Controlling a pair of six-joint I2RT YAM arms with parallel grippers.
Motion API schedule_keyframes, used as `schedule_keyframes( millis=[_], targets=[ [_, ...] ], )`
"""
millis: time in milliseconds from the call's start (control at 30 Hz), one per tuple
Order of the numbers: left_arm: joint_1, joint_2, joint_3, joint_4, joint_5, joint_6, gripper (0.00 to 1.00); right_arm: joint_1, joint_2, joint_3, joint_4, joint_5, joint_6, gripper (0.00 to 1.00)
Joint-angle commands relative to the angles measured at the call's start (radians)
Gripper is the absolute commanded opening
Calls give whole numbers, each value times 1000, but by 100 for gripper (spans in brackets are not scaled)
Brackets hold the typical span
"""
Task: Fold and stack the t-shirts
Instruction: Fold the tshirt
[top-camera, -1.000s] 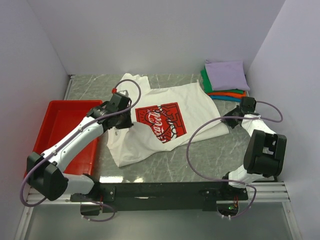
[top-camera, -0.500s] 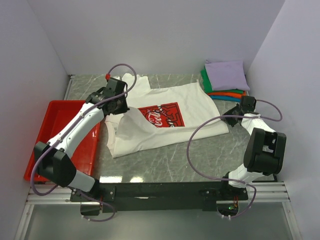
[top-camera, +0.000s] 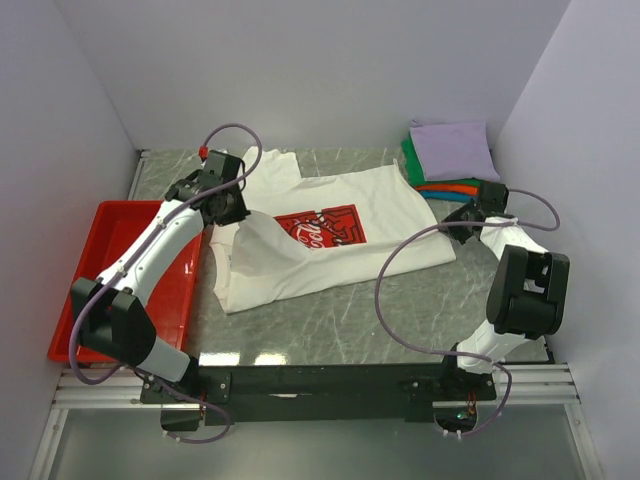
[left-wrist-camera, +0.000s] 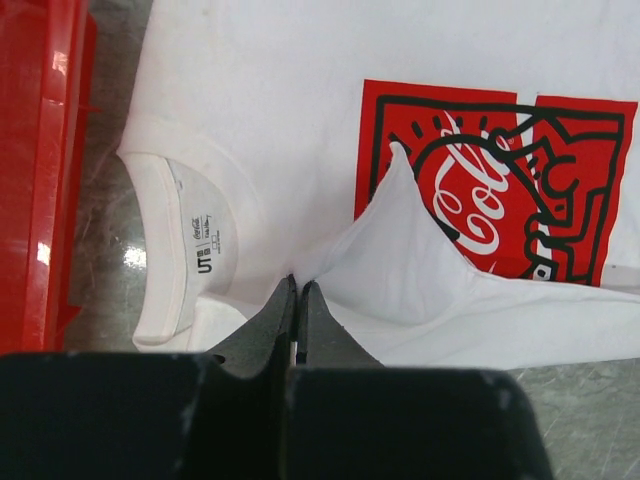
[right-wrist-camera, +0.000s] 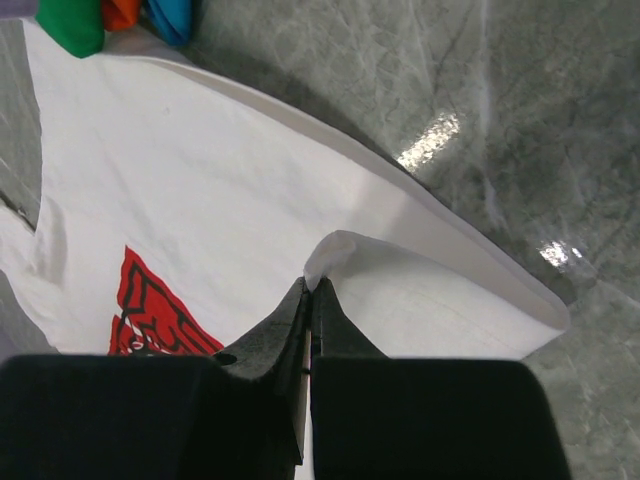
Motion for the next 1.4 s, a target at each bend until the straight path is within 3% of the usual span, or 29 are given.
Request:
schedule_keyframes(
  millis=[0, 833, 933, 967, 1067, 1133, 1167, 1267, 1367],
  targets=[
    [14, -21, 34, 27, 21, -7, 1, 11, 19, 58, 8, 6, -12, 0],
    [63, 11, 8, 68, 54, -3, 2, 47, 108, 134, -10, 3, -40, 0],
    [71, 18, 3, 83, 65, -6, 8, 47, 115, 135, -1, -22, -47, 18],
    [72, 25, 3, 87, 67, -7, 9, 47, 112, 134, -1, -28, -49, 30],
    [86, 38, 11, 100, 62, -7, 18, 47, 96, 137, -15, -34, -59, 51],
    [100, 54, 18, 108, 63, -6, 24, 47, 74, 138, -26, -40, -64, 54],
    [104, 72, 28, 113, 67, -3, 36, 47, 63, 129, -35, -42, -64, 56],
    [115, 100, 52, 108, 74, -7, 53, 51, -1, 82, -32, -43, -66, 58],
    [117, 66, 36, 114, 87, -23, 64, 59, -76, 20, -41, -30, -76, 58]
  ],
)
